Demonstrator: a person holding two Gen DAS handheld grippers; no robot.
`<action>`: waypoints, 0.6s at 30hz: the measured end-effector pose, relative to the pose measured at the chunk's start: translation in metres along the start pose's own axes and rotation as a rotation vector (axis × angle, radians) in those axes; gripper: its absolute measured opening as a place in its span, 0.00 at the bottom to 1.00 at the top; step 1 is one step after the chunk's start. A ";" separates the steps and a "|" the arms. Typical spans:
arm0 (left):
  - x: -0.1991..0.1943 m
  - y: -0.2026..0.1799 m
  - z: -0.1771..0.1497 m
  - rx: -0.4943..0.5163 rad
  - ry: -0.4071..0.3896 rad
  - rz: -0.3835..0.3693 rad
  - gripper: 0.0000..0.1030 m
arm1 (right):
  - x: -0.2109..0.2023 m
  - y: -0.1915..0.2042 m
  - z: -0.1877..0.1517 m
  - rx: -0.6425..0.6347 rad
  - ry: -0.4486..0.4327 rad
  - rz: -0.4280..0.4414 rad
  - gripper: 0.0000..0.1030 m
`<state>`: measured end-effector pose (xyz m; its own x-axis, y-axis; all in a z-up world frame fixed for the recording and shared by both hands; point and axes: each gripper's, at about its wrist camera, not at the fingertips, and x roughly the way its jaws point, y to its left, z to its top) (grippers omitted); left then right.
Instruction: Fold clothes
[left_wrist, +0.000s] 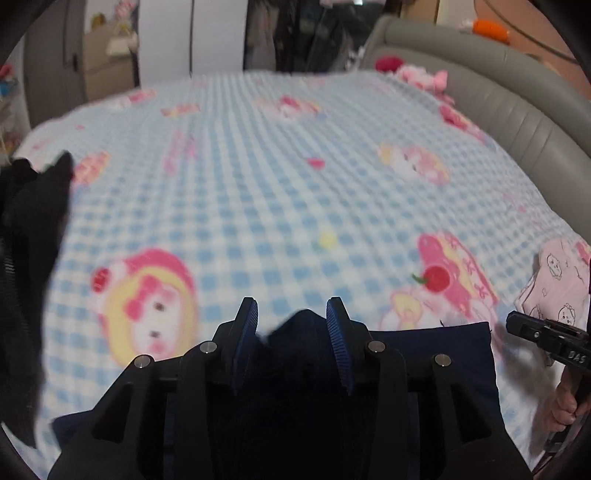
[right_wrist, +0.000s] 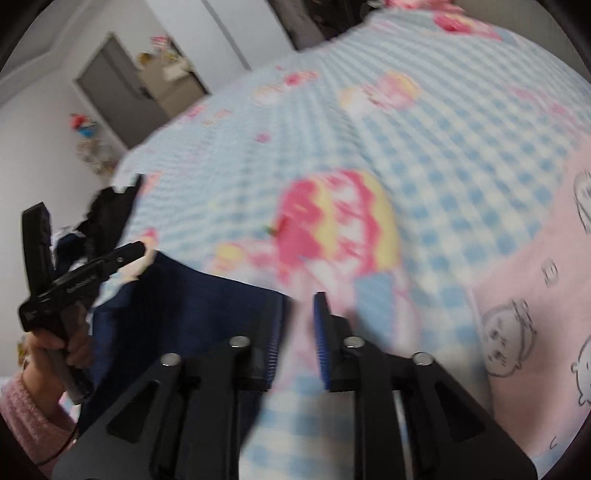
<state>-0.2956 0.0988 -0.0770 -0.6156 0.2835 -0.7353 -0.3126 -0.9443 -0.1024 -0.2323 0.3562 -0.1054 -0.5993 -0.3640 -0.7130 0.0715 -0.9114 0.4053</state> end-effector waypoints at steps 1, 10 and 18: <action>0.000 0.005 -0.002 0.006 0.008 0.009 0.39 | 0.005 0.003 0.000 -0.008 0.010 0.020 0.20; 0.035 -0.006 -0.015 0.138 0.167 -0.047 0.33 | 0.060 0.004 -0.016 0.035 0.163 0.066 0.24; 0.034 -0.013 -0.042 0.275 0.229 0.035 0.33 | 0.058 0.022 -0.016 -0.031 0.149 0.081 0.20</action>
<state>-0.2821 0.1135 -0.1294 -0.4611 0.1773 -0.8694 -0.4960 -0.8640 0.0868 -0.2525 0.3122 -0.1473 -0.4658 -0.4592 -0.7564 0.1408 -0.8824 0.4490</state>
